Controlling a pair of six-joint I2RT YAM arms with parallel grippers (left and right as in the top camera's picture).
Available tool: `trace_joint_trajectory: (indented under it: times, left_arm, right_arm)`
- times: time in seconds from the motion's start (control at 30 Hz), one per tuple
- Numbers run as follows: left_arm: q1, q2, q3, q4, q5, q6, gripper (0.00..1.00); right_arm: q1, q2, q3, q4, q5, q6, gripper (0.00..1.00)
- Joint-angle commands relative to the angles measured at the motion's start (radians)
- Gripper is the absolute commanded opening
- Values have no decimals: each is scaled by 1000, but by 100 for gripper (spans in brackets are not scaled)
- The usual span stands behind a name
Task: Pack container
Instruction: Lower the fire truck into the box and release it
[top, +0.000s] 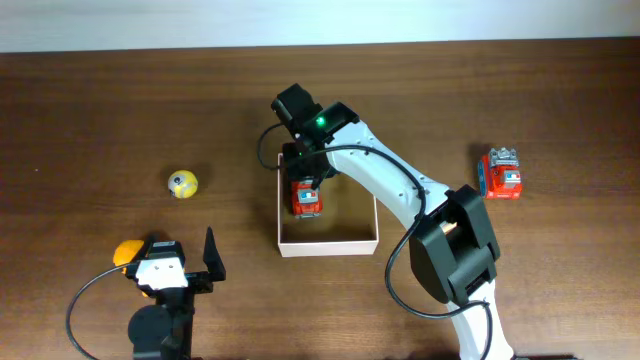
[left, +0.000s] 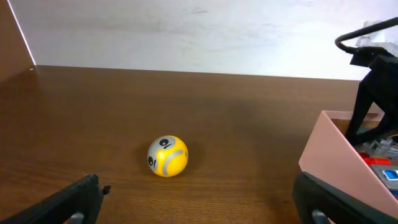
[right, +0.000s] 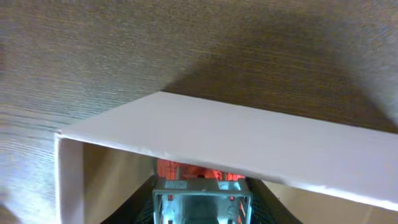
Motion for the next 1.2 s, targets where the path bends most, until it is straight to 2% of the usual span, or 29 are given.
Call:
trace_joint_trajectory:
  times: [0.0,0.37,0.4,0.5,0.57,1.17]
  left_arm:
    - [-3,-5,-8,4,11,19,99]
    - [-3,-5,-8,4,11,19,99]
    - [-3,-5,-8,4,11,19,99]
    - [-3,-5,-8,4,11,19,99]
    - [-3,-5,-8,4,11,19,99]
    - [-3,-5,-8,4,11,19,99]
  right_arm:
    - [-3,-2,-8,6,-28,56,36]
    - [-3,-2,-8,29,-48,71,36]
    - [-3,-2,-8,29,-48,71,39]
    - [-3,-2,-8,29,-48,70,58]
    - [-3,-2,-8,29,-47,70,66]
    - [-3,-9,2,-2,-50,27,68]
